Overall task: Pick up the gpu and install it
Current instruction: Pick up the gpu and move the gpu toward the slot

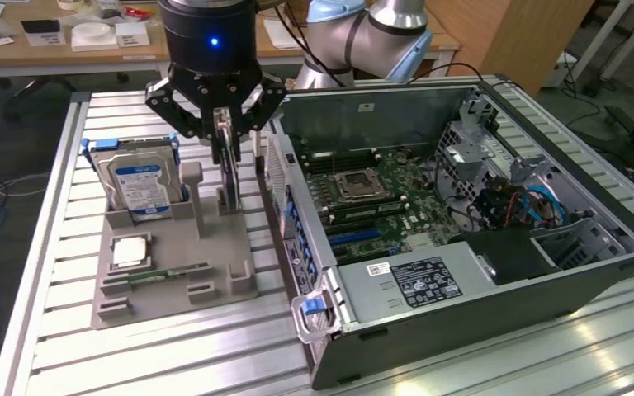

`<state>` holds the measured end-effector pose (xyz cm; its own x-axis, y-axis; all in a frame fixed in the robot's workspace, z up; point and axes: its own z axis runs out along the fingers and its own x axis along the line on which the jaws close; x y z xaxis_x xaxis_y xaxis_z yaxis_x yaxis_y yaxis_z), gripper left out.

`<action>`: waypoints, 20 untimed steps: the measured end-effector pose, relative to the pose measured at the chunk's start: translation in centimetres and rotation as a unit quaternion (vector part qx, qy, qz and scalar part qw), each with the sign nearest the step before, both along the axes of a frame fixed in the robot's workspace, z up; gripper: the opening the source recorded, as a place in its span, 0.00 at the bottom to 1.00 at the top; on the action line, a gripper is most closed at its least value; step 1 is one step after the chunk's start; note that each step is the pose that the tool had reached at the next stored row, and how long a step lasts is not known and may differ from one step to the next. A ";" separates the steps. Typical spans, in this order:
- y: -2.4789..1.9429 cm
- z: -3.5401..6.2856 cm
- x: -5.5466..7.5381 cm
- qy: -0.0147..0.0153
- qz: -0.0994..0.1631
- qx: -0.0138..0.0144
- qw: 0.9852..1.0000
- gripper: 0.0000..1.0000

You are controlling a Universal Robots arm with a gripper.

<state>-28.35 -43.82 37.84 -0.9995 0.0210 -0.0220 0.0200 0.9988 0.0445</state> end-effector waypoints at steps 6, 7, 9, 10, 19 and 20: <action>0.00 0.93 0.0 0.000 0.000 0.000 1.000 0.27; 0.00 1.15 0.0 0.000 0.000 0.000 1.000 0.27; 0.00 1.54 0.0 0.000 0.000 0.000 1.000 0.27; 0.00 1.74 0.0 0.000 0.000 0.000 1.000 0.27; 0.00 3.13 0.0 0.000 0.000 0.000 1.000 0.27; 0.00 3.15 0.0 0.000 0.000 0.000 1.000 0.27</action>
